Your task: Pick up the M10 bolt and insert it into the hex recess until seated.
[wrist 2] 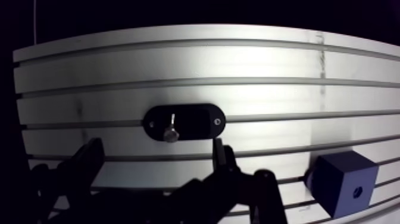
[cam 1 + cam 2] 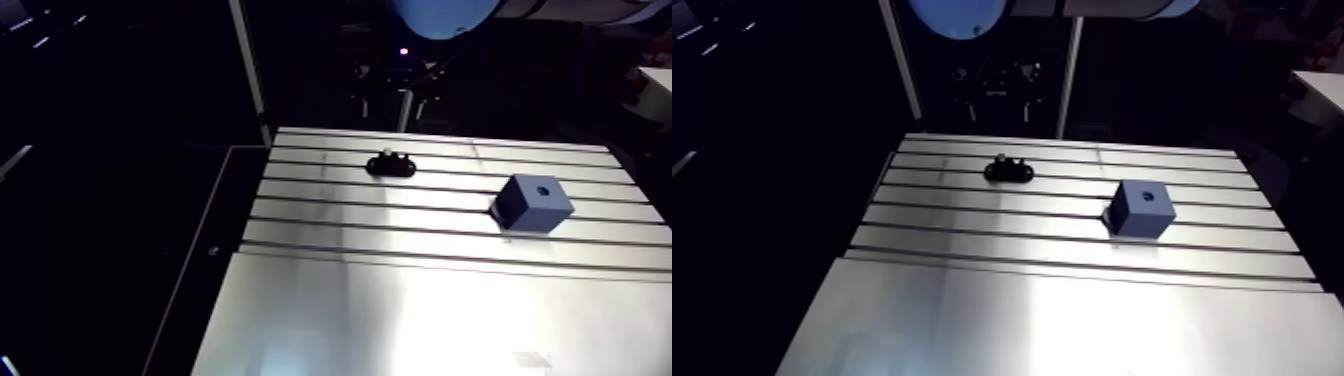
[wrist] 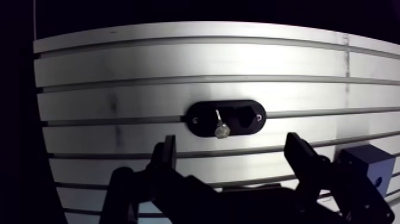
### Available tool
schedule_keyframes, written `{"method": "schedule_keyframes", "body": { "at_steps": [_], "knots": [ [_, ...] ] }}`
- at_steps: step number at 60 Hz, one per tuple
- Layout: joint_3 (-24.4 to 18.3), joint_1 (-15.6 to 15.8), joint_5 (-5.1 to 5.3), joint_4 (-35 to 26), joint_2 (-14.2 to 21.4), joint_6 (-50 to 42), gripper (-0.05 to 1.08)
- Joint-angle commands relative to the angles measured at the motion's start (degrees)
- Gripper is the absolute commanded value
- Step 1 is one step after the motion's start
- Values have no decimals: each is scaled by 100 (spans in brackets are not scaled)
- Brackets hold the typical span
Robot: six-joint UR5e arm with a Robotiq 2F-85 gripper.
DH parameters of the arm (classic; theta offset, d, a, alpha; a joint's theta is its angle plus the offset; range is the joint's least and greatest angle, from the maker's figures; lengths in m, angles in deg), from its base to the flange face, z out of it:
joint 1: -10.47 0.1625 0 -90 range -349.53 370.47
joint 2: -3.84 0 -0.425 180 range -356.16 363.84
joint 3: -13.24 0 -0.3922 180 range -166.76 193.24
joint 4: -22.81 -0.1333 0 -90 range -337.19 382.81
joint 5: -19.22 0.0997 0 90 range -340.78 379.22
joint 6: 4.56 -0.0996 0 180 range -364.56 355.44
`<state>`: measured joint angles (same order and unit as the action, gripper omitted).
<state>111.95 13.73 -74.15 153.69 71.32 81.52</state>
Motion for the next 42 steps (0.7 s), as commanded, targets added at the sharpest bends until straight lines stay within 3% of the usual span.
{"method": "schedule_keyframes", "body": {
  "at_steps": [1, 11, 42],
  "knots": [
    [176, 43, 7, 37, 7, 9, 17],
    [197, 43, 34, 222, -63, 120, 30],
    [327, -1, 17, 277, -143, 369, 37]
  ]
}}
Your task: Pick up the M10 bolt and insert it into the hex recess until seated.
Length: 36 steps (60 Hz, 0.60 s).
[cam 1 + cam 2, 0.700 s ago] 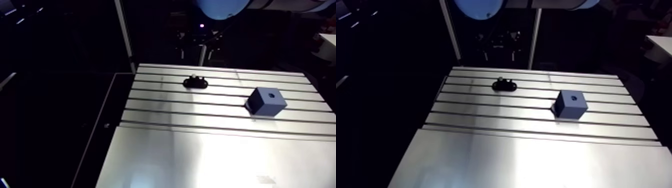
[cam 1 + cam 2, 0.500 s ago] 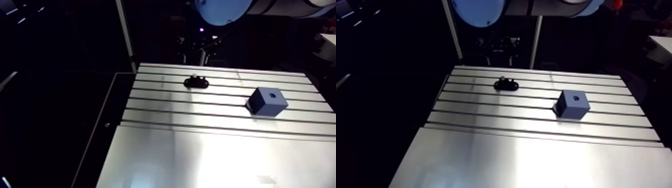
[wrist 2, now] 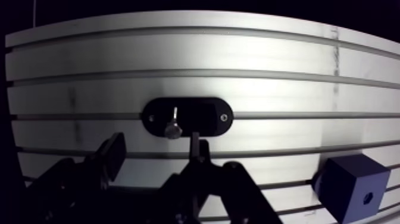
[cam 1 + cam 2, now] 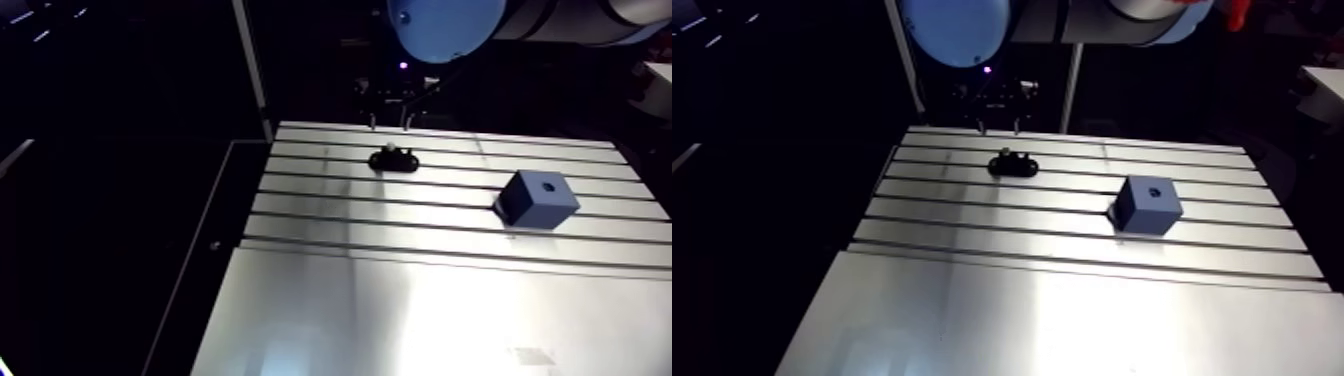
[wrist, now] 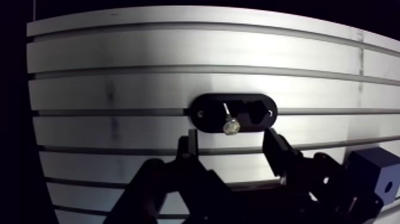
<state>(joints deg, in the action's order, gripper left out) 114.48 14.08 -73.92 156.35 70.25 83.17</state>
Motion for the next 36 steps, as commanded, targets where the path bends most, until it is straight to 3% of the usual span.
{"method": "schedule_keyframes", "body": {
  "at_steps": [1, 36],
  "knots": [
    [74, -36, -6, 11, -36, 204, 37],
    [208, -63, 55, 345, -36, 426, 38]
  ]
}}
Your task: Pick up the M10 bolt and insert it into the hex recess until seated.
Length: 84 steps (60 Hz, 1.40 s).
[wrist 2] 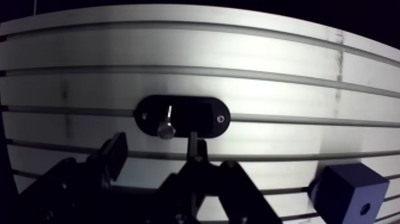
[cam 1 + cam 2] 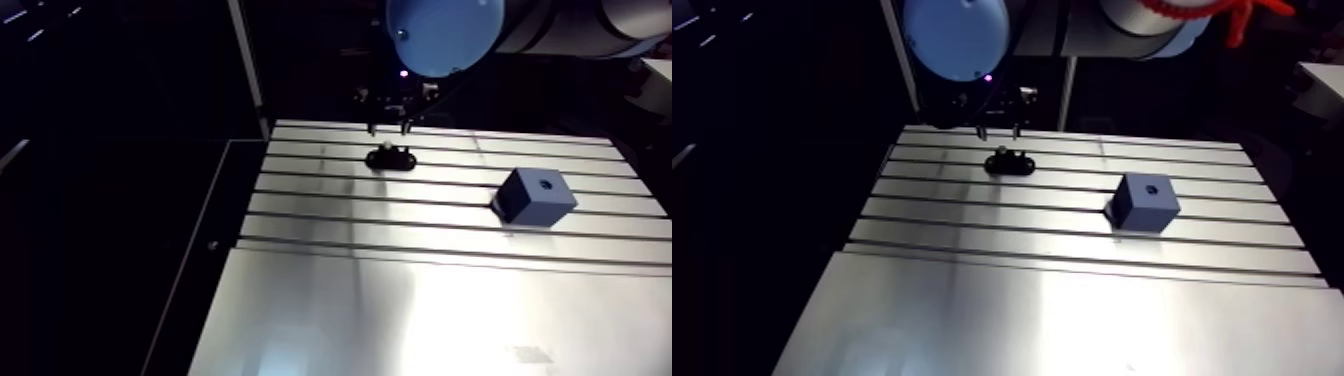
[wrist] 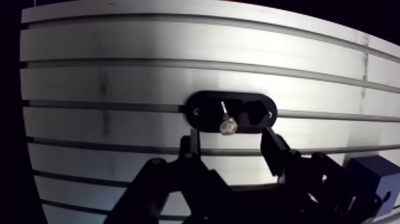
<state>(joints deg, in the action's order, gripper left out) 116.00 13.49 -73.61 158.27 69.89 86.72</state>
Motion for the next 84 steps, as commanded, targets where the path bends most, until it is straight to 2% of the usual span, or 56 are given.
{"method": "schedule_keyframes", "body": {
  "at_steps": [1, 7, 16, 84],
  "knots": [
    [55, -3, 23, 153, -1, 71, 38],
    [55, -10, 31, 153, -1, 77, 38],
    [115, -12, 101, 296, -1, 86, 38],
    [197, -91, 103, 443, -194, 175, 38]
  ]
}}
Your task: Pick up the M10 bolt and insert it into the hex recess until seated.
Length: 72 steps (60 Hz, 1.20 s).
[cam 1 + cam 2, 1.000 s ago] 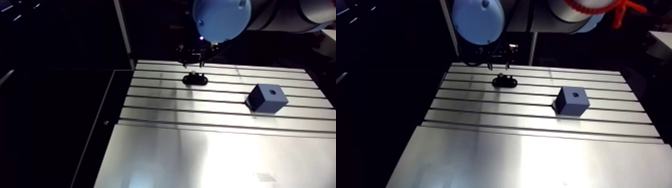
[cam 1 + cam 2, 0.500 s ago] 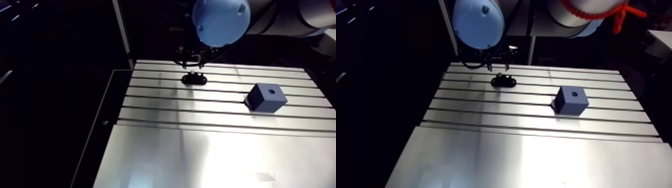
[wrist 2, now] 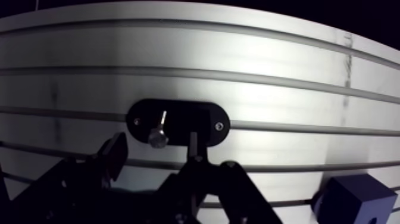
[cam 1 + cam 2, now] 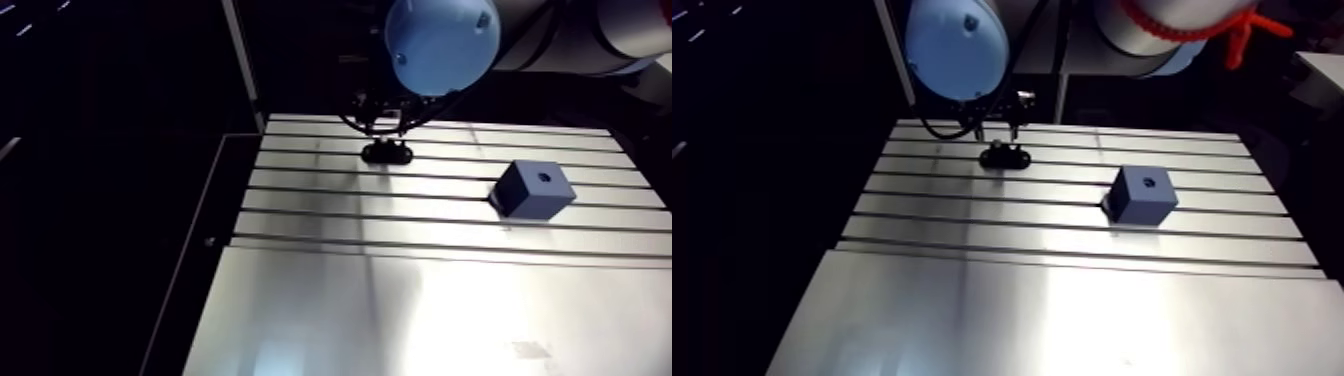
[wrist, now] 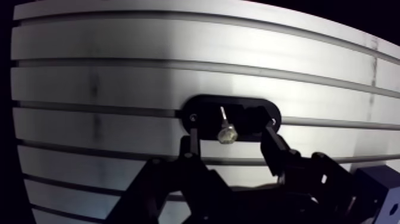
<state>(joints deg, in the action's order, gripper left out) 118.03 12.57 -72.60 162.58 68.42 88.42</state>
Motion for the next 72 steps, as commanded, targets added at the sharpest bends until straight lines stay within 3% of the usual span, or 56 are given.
{"method": "schedule_keyframes", "body": {
  "at_steps": [1, 18, 72],
  "knots": [
    [-7, 1, 2, 12, -47, 6, 38],
    [-7, 1, 55, 12, -56, 6, 38],
    [-7, 10, 37, 12, -64, 6, 45]
  ]
}}
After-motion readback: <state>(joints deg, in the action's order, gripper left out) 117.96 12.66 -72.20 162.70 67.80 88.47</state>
